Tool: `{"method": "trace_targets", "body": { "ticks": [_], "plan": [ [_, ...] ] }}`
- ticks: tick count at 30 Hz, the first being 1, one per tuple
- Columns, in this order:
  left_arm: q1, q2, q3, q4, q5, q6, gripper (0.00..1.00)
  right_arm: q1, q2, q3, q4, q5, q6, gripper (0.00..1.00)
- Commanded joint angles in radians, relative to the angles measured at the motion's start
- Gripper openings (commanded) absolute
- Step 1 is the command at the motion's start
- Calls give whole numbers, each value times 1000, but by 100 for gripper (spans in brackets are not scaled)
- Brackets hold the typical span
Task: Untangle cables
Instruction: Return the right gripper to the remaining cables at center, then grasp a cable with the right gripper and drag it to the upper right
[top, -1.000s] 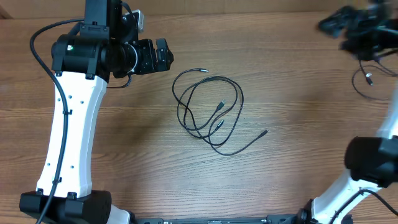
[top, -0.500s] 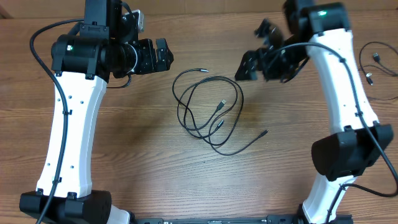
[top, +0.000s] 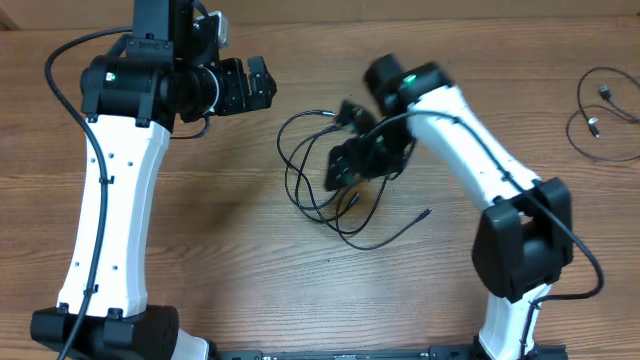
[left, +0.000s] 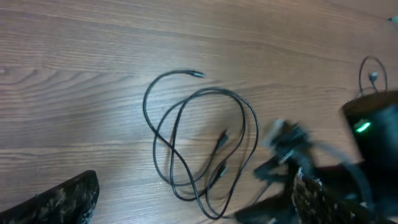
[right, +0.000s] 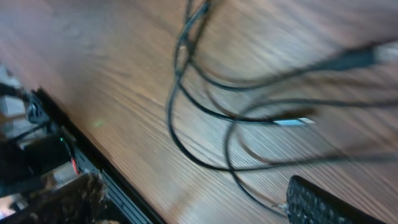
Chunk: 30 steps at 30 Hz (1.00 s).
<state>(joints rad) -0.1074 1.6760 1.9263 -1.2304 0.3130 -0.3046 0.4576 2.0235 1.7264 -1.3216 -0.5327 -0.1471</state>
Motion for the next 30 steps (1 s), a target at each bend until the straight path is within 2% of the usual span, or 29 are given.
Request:
{"method": "trace_targets", "body": {
  "ticks": [1,5,9,14,18,19,20,22,23,27,29,30],
  "plan": [
    [72,-3,14,-7,84,-1,100,63,0,-45,78,-21,90,92],
    [166,-3,14,-15,214,5,100,129,1,-104,202,60,194,89],
    [229,-3,14,-31,238,6,100,167,1,-159,313,102,236,82],
    [252,-2,13,-85,229,22,100,190,3,-242,463,158,289,57],
    [249,-2,13,-90,224,21,100,222,3,-299,540,159,288,48],
    [249,-2,13,-91,223,21,100,229,3,-308,548,160,289,44],
    [249,-2,13,-93,223,21,100,233,3,-311,548,160,289,35],
    [249,-2,13,-98,223,21,98,234,2,-311,544,167,303,10],
    [249,-2,13,-101,223,21,97,234,2,-307,540,166,311,4],
    [245,-2,13,-105,223,22,92,207,-16,-211,429,166,330,4],
    [237,-2,13,-105,223,31,100,181,-38,-106,335,166,330,4],
    [232,-2,13,-105,223,39,100,165,-51,-39,280,166,331,4]
  ]
}}
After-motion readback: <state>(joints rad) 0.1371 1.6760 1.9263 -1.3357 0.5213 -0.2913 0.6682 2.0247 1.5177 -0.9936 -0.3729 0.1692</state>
